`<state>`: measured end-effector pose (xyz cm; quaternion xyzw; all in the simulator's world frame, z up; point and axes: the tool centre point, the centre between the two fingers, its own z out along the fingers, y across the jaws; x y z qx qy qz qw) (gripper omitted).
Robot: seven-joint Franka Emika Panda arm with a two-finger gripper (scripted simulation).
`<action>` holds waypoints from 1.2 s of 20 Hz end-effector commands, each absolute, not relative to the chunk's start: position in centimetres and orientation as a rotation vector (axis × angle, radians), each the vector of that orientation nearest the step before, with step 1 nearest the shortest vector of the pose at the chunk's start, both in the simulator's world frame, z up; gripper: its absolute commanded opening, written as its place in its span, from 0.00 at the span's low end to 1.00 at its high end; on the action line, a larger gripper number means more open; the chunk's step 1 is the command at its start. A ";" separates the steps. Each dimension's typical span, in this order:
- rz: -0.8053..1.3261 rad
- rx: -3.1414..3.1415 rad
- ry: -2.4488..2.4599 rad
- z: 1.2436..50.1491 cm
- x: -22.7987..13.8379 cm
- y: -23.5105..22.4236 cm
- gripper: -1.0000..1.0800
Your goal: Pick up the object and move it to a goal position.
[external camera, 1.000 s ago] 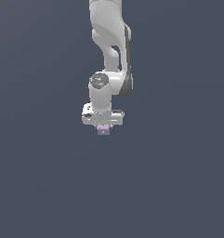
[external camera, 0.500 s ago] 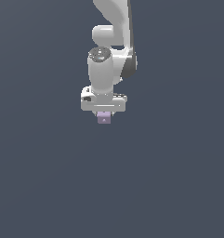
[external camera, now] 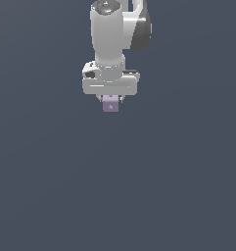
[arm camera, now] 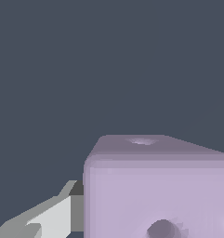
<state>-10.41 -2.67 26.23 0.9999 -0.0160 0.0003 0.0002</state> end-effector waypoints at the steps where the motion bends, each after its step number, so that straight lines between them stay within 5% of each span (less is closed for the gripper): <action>1: 0.000 3.141 -0.050 28.9 -11.0 -2.4 0.00; 13: 0.000 3.141 -0.050 38.7 -12.5 -1.6 0.00; 24: 0.000 3.141 -0.049 41.7 -12.7 -1.3 0.00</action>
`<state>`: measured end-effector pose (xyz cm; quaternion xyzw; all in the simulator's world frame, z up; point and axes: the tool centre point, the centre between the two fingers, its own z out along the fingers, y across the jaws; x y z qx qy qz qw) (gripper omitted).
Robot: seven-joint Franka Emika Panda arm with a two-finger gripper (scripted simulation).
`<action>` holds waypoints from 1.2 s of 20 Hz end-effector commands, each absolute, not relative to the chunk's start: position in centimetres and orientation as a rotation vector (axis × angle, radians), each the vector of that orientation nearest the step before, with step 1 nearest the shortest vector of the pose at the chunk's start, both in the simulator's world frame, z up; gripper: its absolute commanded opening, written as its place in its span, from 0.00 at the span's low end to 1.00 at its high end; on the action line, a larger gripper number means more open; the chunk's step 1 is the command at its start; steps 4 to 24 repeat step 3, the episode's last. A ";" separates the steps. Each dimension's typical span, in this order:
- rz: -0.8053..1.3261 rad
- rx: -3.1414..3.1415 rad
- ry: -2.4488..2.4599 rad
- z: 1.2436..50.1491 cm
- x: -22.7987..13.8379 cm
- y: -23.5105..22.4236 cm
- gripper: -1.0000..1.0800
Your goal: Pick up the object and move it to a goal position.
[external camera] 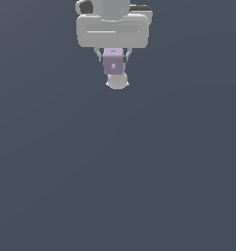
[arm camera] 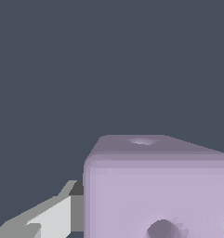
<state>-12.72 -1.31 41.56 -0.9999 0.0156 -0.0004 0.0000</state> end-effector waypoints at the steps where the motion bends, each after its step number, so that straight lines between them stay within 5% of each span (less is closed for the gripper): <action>1: 0.000 -3.141 0.049 41.6 -12.7 -1.3 0.00; 24: 0.000 -3.141 0.049 41.6 -12.6 -1.3 0.00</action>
